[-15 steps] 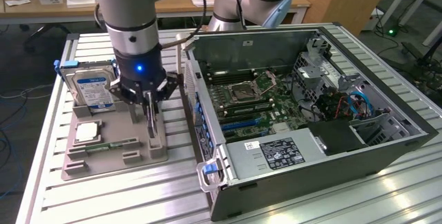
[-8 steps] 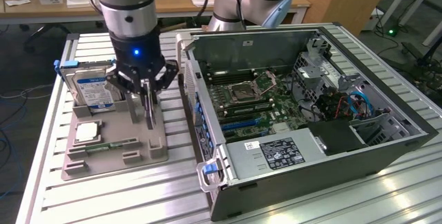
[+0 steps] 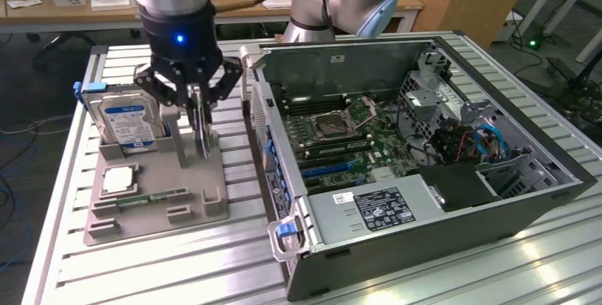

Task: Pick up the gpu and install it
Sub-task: 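Pick up the gpu and move the gpu toward the slot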

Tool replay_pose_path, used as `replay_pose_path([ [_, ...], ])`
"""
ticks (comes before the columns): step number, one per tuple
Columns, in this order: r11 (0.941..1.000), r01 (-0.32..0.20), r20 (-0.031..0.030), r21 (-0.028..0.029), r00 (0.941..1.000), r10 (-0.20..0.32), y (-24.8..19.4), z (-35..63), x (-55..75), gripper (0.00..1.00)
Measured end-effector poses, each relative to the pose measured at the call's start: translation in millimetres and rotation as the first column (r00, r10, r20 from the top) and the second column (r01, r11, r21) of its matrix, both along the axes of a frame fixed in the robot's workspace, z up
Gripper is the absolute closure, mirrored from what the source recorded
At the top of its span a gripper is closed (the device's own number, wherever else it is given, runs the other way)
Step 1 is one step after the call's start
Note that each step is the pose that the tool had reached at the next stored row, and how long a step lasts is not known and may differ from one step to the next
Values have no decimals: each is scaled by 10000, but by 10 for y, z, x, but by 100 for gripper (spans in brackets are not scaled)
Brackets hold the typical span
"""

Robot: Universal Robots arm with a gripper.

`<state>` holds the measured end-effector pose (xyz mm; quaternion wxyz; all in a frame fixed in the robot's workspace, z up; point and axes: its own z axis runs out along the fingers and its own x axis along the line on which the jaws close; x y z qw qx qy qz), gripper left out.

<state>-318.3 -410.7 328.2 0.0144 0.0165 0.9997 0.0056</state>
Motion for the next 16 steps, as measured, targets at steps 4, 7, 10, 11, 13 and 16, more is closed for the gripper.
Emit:
replay_pose_path([
  [4, 10000, 0, 0, 1, 10000, 0, 0, 182, 0, 72],
  [7, 10000, 0, -1, 0, 10000, 0, 0, 319, 0, 72],
  [10, 10000, 0, 0, 0, 10000, 0, 0, 454, 0, 72],
  [11, 10000, 0, 0, 0, 10000, 0, 0, 498, 0, 72],
  [13, 10000, 0, 1, 0, 10000, 0, 0, 591, 0, 72],
  [16, 10000, 0, -1, -1, 10000, 0, 0, 725, 0, 72],
])
